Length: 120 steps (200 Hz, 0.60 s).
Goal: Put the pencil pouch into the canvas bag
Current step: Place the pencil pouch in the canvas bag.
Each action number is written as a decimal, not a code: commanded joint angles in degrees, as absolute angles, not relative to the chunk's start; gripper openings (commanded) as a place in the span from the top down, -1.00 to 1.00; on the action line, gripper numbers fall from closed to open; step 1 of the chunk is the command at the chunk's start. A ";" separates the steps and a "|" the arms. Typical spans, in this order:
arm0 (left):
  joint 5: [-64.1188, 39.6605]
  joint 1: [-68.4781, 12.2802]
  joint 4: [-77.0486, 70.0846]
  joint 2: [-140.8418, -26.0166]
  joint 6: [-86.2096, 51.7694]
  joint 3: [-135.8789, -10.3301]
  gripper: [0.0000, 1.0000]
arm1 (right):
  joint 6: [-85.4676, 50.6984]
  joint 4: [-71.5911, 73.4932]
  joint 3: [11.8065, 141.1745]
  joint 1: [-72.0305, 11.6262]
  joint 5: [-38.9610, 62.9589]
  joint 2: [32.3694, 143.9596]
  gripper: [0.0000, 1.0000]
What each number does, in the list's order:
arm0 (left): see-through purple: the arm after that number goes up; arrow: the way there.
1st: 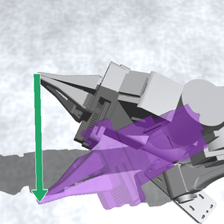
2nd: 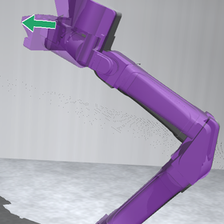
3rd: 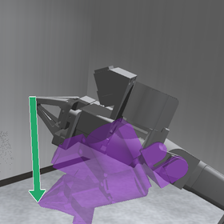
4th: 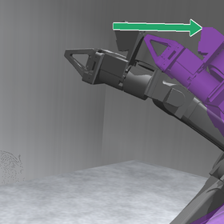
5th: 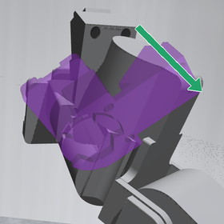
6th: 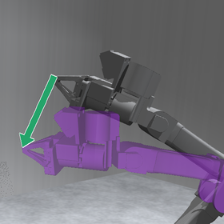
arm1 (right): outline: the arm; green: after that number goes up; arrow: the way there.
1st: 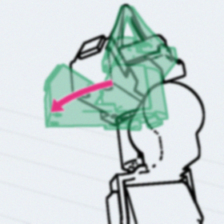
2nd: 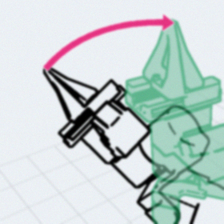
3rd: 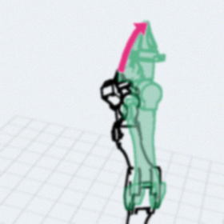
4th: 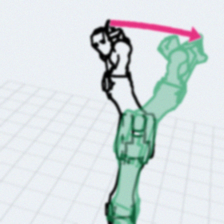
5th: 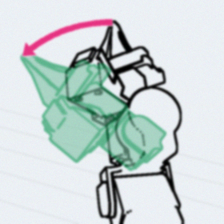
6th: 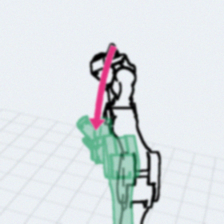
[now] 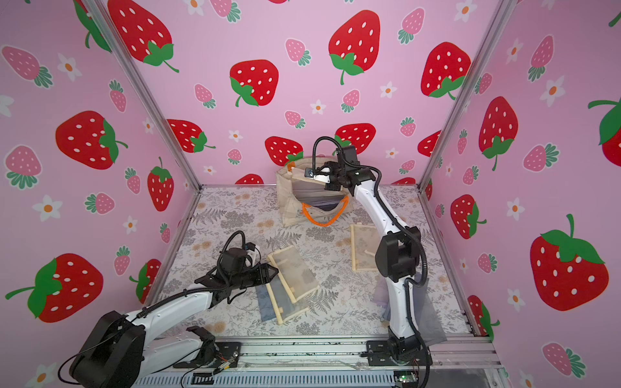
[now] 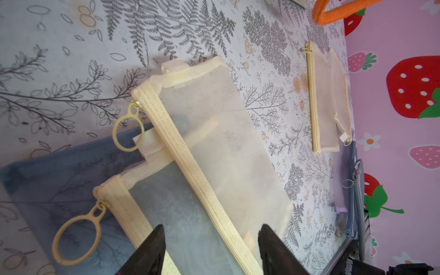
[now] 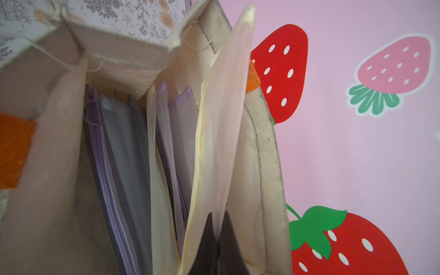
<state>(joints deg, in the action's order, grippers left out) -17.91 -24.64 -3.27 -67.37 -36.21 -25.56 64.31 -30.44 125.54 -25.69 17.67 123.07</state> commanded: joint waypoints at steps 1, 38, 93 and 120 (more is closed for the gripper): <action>-19.75 -24.18 -5.32 -68.60 -35.66 -28.68 -0.28 | 69.26 -33.73 127.11 -25.08 19.73 123.40 1.00; -19.95 -23.94 -5.24 -69.10 -35.77 -29.44 -0.27 | 72.47 -35.52 125.23 -24.69 21.69 123.61 1.00; -19.34 -23.93 -4.00 -67.86 -36.10 -30.05 -0.27 | 73.77 -35.32 124.68 -24.87 21.32 125.37 1.00; -19.24 -23.94 -3.56 -67.37 -36.21 -30.08 -0.27 | 73.02 -34.08 124.22 -24.96 20.39 125.73 0.86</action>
